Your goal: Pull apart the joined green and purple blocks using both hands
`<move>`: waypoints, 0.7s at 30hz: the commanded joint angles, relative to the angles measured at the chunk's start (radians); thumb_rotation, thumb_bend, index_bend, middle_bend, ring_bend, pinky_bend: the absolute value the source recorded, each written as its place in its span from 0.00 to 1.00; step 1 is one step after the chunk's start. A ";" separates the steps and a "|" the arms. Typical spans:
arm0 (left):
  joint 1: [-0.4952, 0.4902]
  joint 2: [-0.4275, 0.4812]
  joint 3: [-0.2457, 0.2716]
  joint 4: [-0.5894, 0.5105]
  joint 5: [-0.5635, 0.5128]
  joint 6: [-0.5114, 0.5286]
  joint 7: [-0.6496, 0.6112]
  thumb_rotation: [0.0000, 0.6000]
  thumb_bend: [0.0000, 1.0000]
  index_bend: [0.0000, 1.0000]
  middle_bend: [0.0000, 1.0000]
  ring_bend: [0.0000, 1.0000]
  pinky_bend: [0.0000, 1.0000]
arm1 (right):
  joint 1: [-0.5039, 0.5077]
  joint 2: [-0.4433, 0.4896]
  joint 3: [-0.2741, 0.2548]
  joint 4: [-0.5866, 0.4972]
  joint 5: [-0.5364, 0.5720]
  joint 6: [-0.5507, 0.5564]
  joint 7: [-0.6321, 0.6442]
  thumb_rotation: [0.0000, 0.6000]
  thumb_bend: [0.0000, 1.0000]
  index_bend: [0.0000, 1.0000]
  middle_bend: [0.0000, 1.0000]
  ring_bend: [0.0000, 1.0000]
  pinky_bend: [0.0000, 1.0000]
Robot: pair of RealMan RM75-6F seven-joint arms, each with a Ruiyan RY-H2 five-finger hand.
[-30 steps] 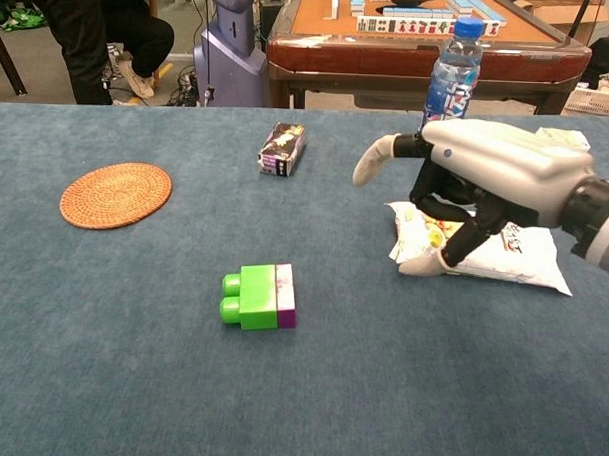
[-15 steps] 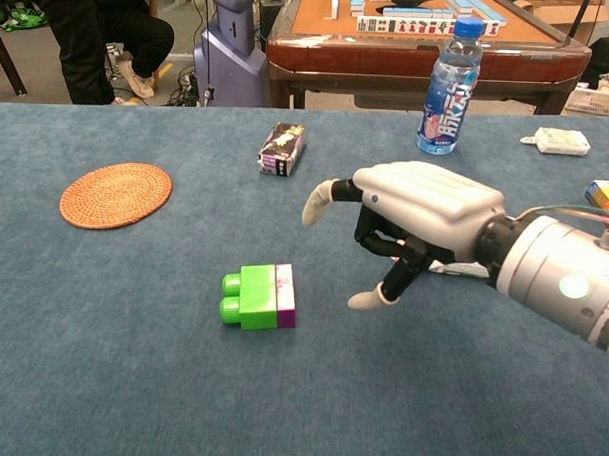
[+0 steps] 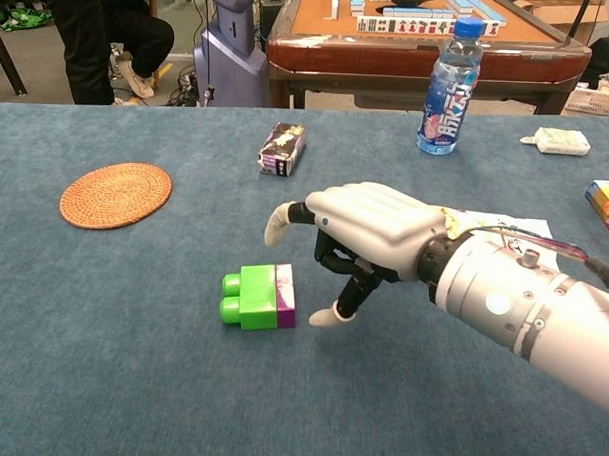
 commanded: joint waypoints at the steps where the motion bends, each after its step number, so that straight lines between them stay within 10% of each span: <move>1: 0.002 -0.002 0.003 0.003 0.002 0.002 -0.004 1.00 0.23 0.31 0.38 0.42 0.69 | 0.014 -0.019 0.010 0.021 0.015 -0.007 -0.004 1.00 0.00 0.27 0.93 1.00 1.00; 21: 0.007 -0.013 0.010 0.014 0.000 -0.002 -0.007 1.00 0.23 0.31 0.38 0.42 0.69 | 0.076 -0.077 0.020 0.106 0.041 -0.044 0.059 1.00 0.00 0.27 0.93 1.00 1.00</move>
